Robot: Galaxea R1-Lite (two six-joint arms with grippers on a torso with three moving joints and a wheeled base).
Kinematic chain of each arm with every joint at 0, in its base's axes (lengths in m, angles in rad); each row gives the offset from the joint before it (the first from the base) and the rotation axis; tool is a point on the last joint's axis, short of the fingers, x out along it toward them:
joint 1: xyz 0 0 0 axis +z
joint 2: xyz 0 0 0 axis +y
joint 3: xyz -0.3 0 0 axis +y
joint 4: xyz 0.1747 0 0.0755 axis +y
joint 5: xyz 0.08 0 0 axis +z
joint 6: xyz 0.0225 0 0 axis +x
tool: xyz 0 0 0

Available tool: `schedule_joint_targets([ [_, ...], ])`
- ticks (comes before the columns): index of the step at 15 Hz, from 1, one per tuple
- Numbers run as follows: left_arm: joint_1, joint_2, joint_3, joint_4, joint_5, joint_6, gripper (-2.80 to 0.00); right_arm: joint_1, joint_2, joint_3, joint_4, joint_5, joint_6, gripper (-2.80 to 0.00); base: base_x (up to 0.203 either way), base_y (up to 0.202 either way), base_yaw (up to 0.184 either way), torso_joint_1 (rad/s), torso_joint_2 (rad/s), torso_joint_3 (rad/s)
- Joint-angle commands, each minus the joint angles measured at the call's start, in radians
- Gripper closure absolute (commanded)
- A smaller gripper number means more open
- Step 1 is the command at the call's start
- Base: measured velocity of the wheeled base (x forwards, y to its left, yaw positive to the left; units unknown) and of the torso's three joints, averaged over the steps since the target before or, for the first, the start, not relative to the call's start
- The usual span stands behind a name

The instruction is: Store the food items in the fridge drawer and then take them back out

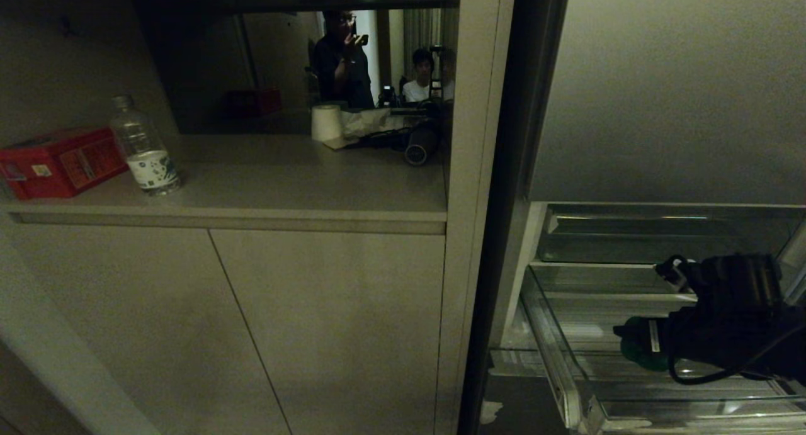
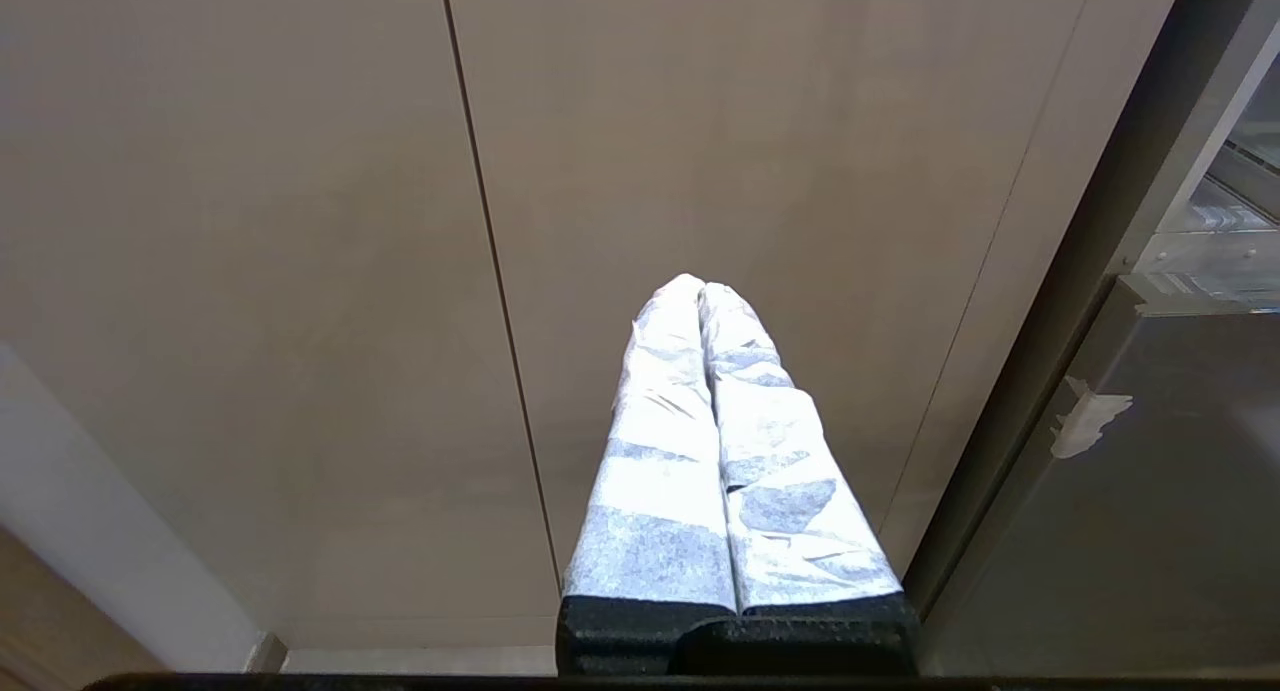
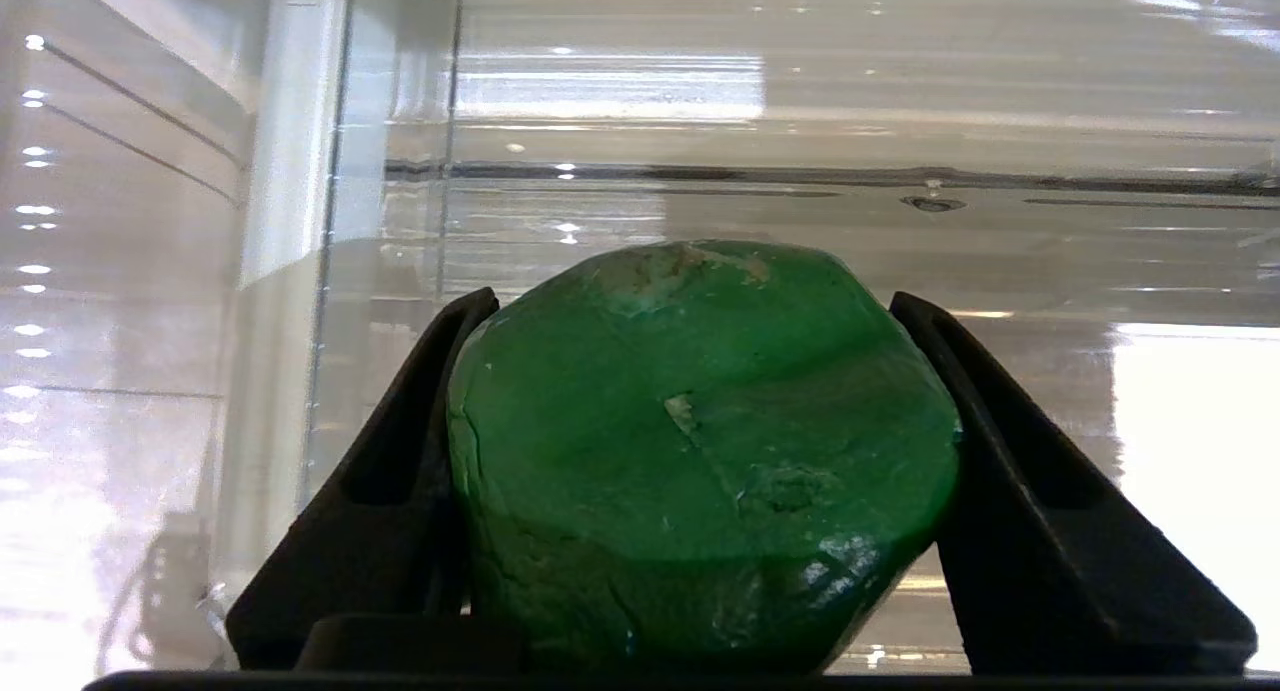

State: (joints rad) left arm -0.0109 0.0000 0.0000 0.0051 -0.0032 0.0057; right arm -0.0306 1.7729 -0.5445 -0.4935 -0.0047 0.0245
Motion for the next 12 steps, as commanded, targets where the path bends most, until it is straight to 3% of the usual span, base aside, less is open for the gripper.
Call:
schedule_joint_targets([
  [1,0.000,0.002,0.000,0.000,0.000,0.000,0.00,0.001,0.029,-0.009,-0.004,0.000,0.000,-2.67,0.000,0.000,0.000,0.000,0.00,0.000],
  [2,0.000,0.002,0.000,0.001,0.000,0.000,0.00,0.000,0.030,-0.012,-0.004,0.000,0.000,-2.80,0.000,0.000,0.000,0.000,0.00,0.000],
  [12,0.000,0.002,0.000,0.000,0.000,0.000,0.00,-0.006,0.036,-0.018,-0.004,0.000,0.002,-2.80,0.000,0.000,0.000,0.000,0.00,0.000],
])
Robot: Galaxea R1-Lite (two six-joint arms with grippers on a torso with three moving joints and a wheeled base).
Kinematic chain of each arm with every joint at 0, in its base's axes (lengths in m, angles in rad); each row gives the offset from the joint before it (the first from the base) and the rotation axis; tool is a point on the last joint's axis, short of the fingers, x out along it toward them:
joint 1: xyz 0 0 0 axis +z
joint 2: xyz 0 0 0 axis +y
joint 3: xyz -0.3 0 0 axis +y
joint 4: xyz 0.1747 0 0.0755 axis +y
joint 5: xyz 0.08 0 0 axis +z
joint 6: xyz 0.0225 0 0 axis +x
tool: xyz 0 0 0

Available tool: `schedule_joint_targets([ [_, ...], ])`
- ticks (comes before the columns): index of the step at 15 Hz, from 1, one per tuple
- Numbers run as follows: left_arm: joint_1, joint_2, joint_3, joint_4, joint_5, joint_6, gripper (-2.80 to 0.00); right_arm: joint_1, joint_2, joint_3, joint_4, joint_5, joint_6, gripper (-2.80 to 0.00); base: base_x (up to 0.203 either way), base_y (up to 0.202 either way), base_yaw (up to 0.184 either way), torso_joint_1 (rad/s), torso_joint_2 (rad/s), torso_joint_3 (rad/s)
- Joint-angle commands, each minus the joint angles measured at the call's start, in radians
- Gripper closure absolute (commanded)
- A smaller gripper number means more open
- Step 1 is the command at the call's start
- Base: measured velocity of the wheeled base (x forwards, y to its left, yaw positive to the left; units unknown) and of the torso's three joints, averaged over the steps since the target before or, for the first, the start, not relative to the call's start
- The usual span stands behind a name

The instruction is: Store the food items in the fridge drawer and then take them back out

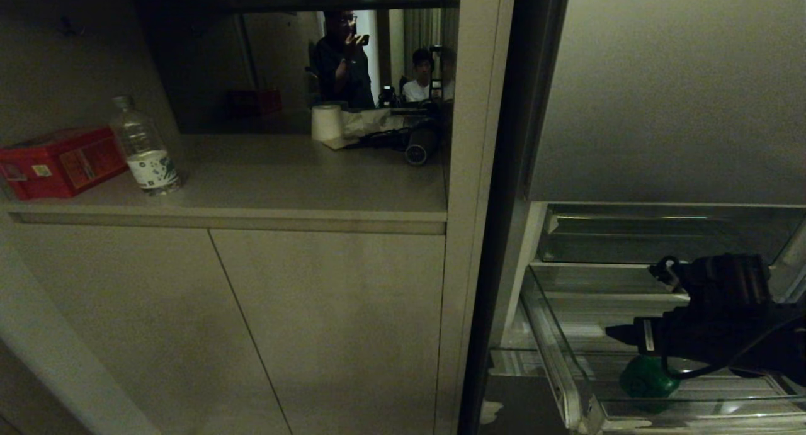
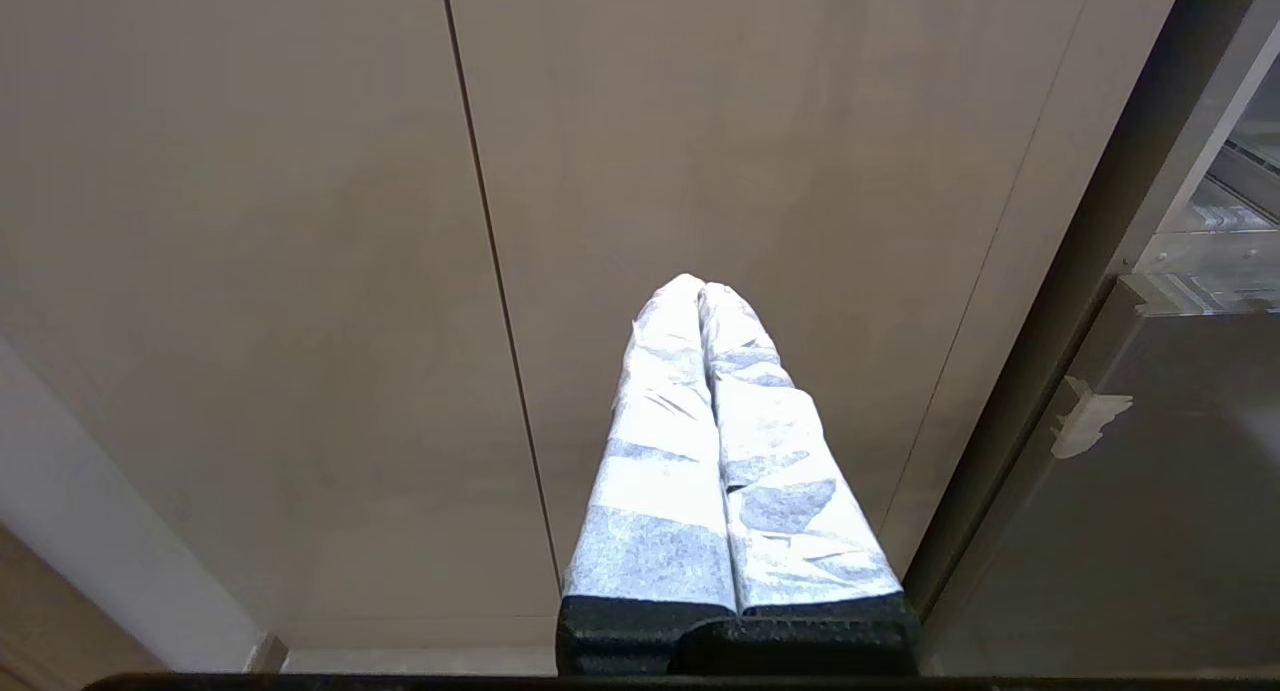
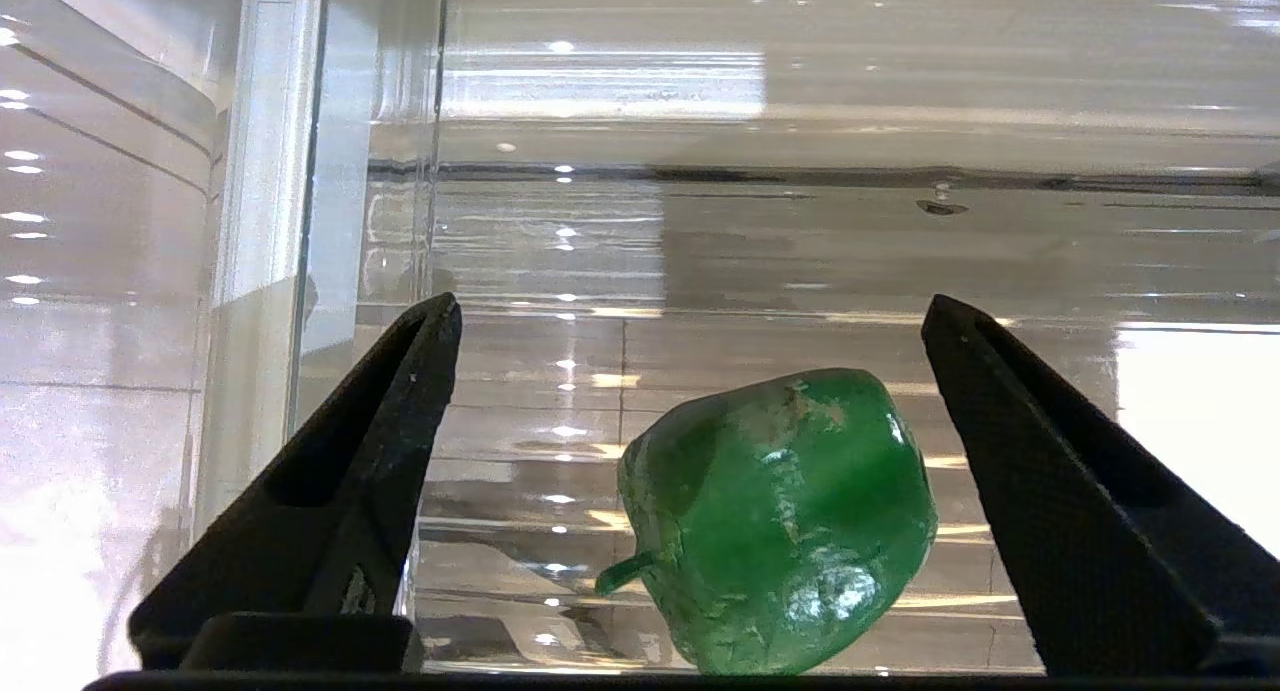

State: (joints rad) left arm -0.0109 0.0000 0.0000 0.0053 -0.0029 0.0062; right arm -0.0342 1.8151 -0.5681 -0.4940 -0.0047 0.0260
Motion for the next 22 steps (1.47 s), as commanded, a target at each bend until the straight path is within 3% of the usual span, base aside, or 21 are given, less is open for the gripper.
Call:
schedule_joint_targets([
  [1,0.000,0.002,0.000,0.001,0.000,0.000,0.00,-0.007,-0.028,0.012,-0.002,0.000,0.000,-0.08,0.000,0.000,0.000,0.000,0.00,0.000],
  [9,0.000,0.002,0.000,0.001,0.000,-0.001,0.00,-0.045,-0.332,0.192,-0.001,0.000,0.001,0.00,0.000,0.000,0.000,0.000,0.00,0.000],
  [12,0.000,0.002,0.000,0.000,0.000,0.000,0.00,-0.048,-0.565,0.290,-0.001,0.002,0.000,0.00,0.000,0.000,0.000,0.000,0.00,0.000],
  [16,0.000,0.002,0.000,0.000,0.000,0.000,0.00,-0.043,-1.018,0.472,0.007,0.020,-0.009,0.00,0.000,0.000,0.000,0.000,0.00,0.000],
  [18,0.000,0.002,0.000,-0.001,0.000,0.000,0.00,-0.029,-1.207,0.543,0.062,0.029,-0.011,0.00,0.000,0.000,0.000,0.000,0.00,0.000],
  [22,0.000,0.002,0.000,-0.001,0.000,0.000,0.00,0.041,-1.490,0.589,0.320,0.029,-0.019,0.00,0.000,0.000,0.000,0.000,0.00,0.000],
])
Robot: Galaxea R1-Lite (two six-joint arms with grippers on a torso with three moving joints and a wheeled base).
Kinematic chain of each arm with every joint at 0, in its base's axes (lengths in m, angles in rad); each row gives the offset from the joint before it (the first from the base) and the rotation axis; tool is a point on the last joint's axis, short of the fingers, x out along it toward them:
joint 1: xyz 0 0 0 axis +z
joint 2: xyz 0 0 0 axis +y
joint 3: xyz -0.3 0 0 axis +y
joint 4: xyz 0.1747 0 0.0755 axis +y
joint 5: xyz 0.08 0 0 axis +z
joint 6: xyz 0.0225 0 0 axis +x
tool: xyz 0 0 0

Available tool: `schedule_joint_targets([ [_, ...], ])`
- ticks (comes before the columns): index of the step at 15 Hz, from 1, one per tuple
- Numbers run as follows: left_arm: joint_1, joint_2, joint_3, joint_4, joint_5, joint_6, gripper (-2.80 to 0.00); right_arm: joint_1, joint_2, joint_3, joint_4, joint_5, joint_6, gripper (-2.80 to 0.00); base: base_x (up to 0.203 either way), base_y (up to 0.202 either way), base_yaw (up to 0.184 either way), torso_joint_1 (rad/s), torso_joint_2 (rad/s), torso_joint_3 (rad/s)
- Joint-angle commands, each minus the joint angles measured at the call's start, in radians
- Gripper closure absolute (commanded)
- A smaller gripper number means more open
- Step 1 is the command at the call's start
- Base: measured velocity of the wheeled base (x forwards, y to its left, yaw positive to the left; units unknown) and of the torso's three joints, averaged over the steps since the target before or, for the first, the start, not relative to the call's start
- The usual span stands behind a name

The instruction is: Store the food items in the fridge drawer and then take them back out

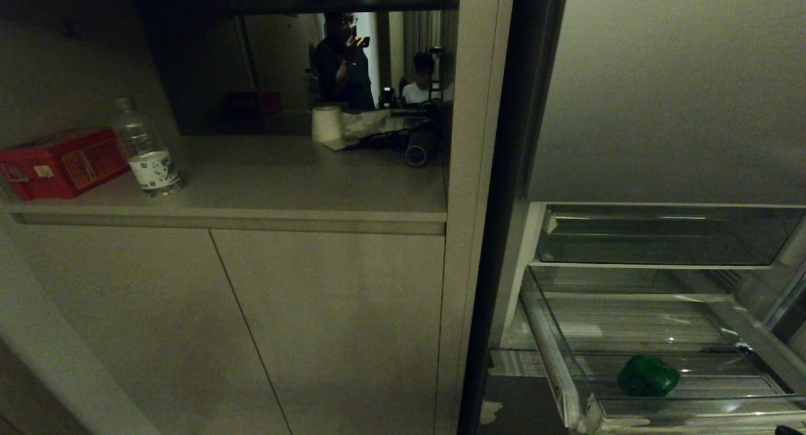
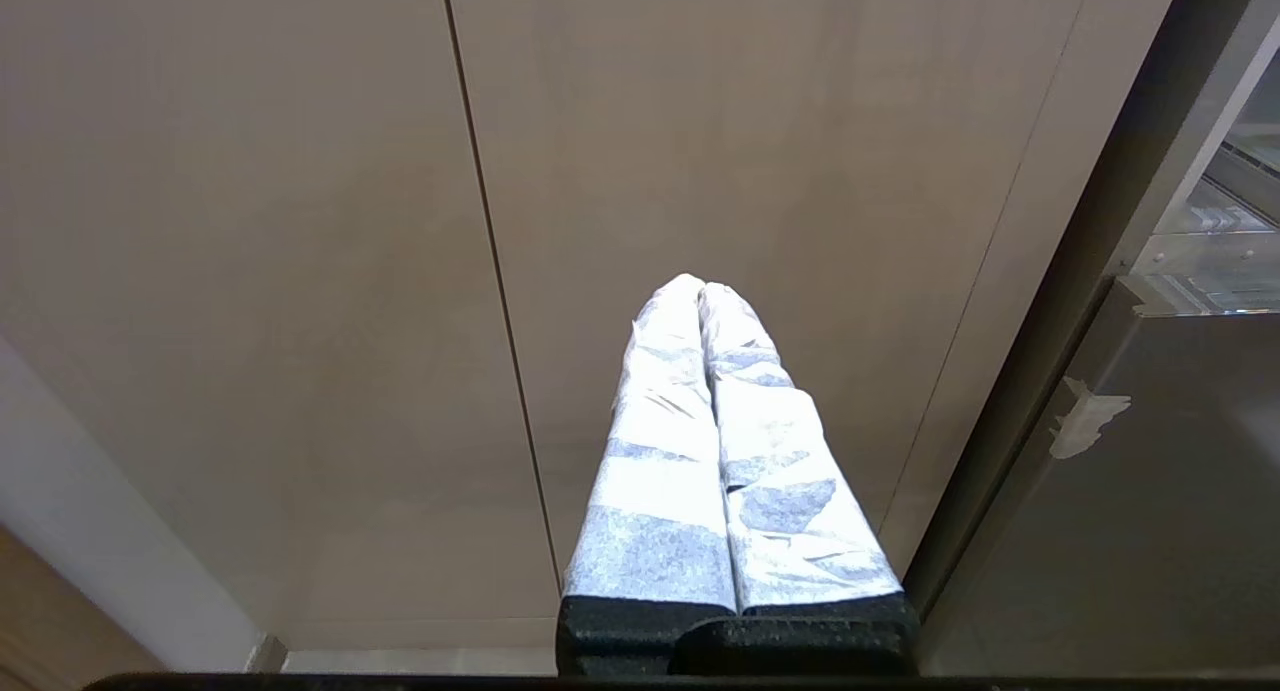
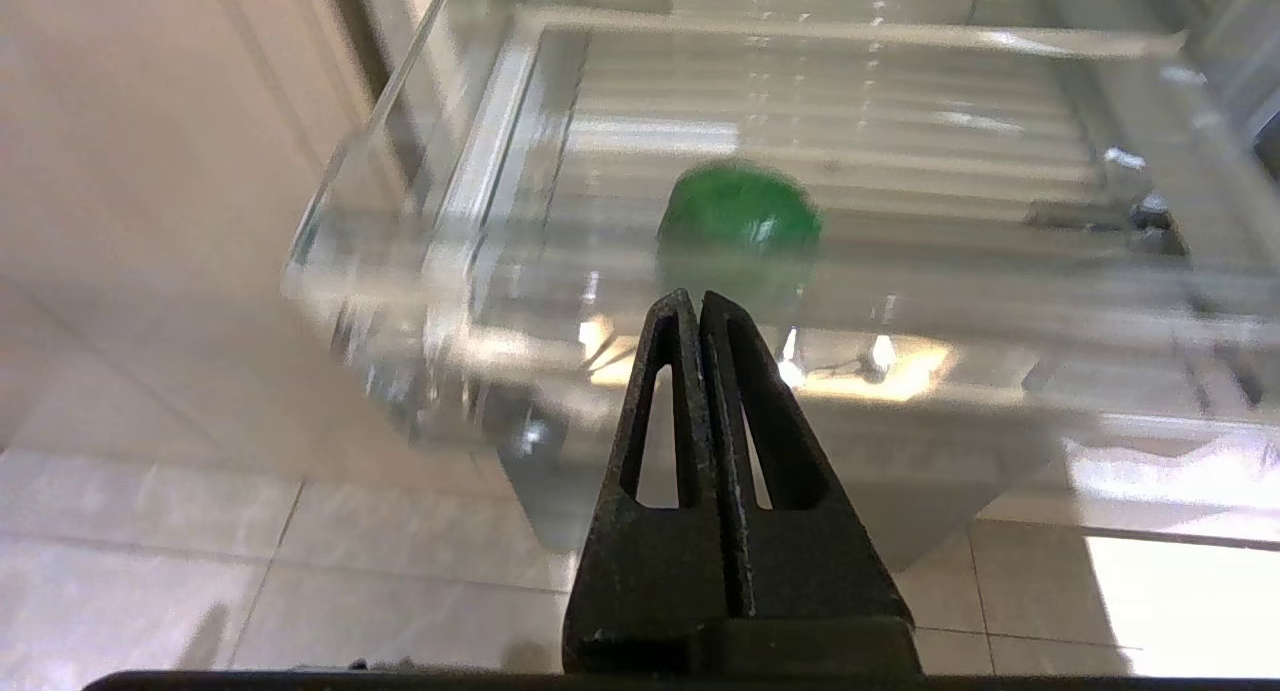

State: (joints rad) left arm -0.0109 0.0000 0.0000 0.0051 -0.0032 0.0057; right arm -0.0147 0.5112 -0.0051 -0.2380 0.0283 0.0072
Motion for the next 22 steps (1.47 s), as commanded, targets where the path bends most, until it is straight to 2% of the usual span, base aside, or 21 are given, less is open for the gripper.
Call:
schedule_joint_targets([
  [1,0.000,0.002,0.000,-0.001,0.000,0.000,0.00,0.029,-0.249,0.030,0.093,-0.014,-0.006,0.00,0.000,0.000,0.000,0.000,0.00,0.000],
  [6,0.000,0.002,0.000,-0.001,0.000,-0.003,0.00,0.018,-0.517,0.036,0.150,-0.030,-0.036,0.00,0.000,0.000,0.000,0.000,0.00,0.000],
  [8,0.000,0.002,0.000,-0.001,0.000,-0.003,0.00,0.016,-0.511,0.036,0.155,-0.038,0.000,0.00,0.000,0.000,0.000,0.000,0.00,0.000],
  [16,0.000,0.002,0.000,-0.001,0.000,-0.003,0.00,0.016,-0.511,0.036,0.155,-0.041,0.010,0.00,0.000,0.000,0.000,0.000,0.00,0.000],
  [22,0.000,0.002,0.000,-0.001,0.000,-0.003,0.00,0.016,-0.511,0.036,0.155,-0.041,0.008,0.00,-0.002,0.006,-0.159,0.005,0.00,0.003],
])
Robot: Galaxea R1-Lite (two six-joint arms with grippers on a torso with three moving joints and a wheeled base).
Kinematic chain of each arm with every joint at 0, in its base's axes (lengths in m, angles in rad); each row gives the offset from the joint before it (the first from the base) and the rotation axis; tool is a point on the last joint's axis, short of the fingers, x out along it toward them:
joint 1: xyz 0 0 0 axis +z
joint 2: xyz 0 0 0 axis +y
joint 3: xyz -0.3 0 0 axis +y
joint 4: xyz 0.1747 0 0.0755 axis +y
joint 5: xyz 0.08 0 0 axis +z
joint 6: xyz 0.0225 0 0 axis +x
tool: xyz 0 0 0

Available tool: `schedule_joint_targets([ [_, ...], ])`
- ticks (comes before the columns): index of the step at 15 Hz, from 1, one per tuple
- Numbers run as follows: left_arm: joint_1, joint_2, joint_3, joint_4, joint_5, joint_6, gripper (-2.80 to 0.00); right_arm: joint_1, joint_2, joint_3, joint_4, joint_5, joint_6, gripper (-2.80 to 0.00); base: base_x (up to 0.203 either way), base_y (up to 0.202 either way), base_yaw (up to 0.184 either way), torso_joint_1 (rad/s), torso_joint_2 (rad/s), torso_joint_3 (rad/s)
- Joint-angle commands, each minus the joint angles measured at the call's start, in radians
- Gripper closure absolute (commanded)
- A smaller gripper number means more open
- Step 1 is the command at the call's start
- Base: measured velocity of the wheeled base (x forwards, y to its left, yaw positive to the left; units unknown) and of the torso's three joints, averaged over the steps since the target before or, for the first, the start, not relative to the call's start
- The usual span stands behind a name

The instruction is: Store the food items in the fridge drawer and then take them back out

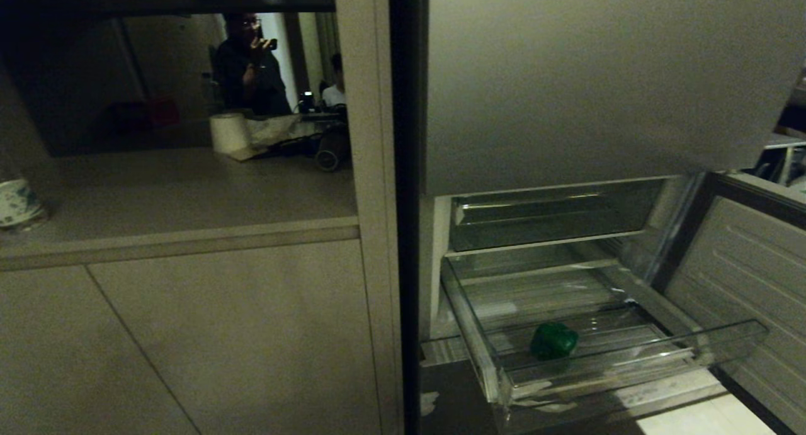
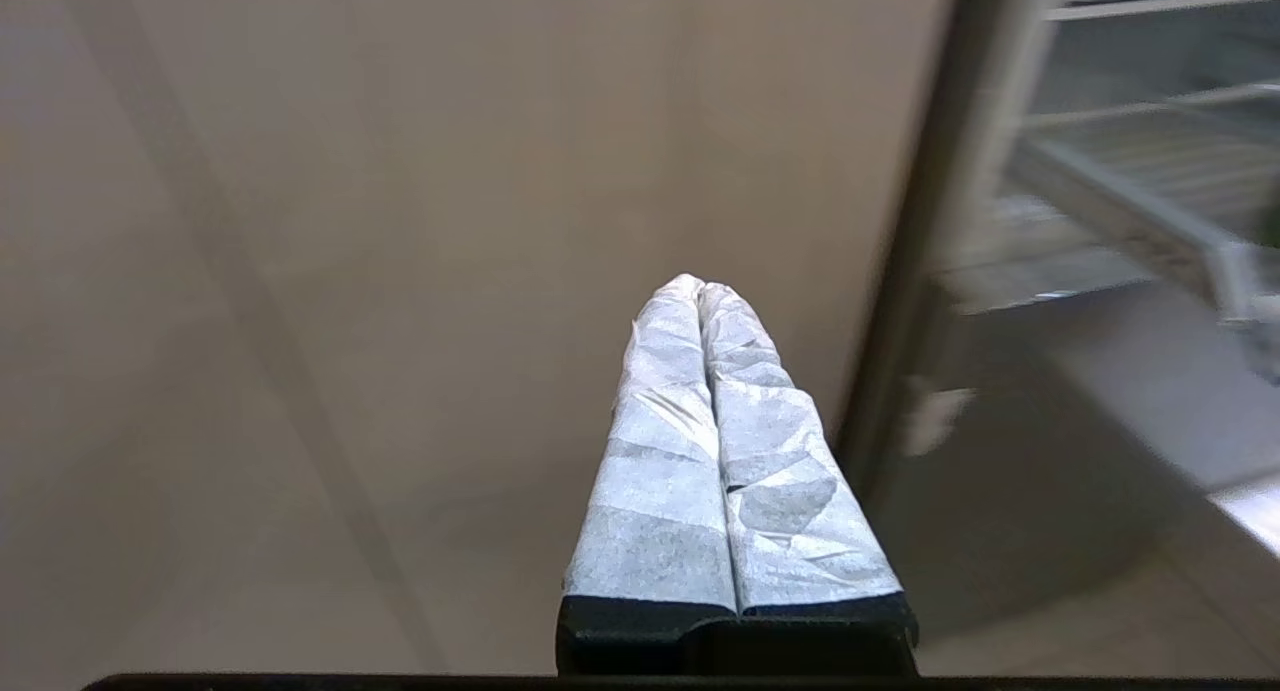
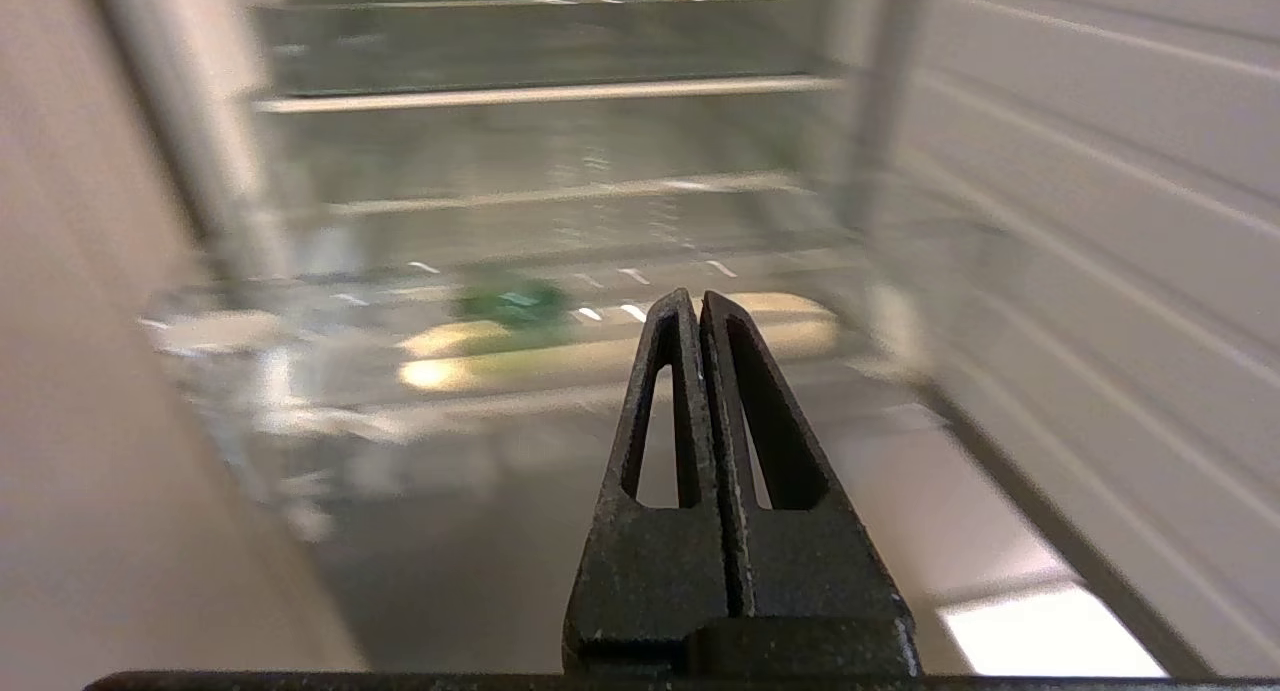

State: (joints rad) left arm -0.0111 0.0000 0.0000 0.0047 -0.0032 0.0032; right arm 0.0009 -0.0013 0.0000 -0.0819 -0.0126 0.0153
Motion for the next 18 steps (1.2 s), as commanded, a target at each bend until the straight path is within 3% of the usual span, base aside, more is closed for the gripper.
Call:
schedule_joint_targets([
  [1,0.000,0.002,0.000,0.000,0.000,0.000,0.00,0.001,0.001,0.031,-0.001,0.000,0.002,0.00,-0.005,0.003,-0.181,0.002,0.00,0.012],
  [18,0.000,0.002,0.000,0.000,0.000,0.000,0.00,0.001,0.001,0.031,-0.001,0.000,0.000,0.00,0.000,0.008,-0.177,0.002,0.00,0.002],
])
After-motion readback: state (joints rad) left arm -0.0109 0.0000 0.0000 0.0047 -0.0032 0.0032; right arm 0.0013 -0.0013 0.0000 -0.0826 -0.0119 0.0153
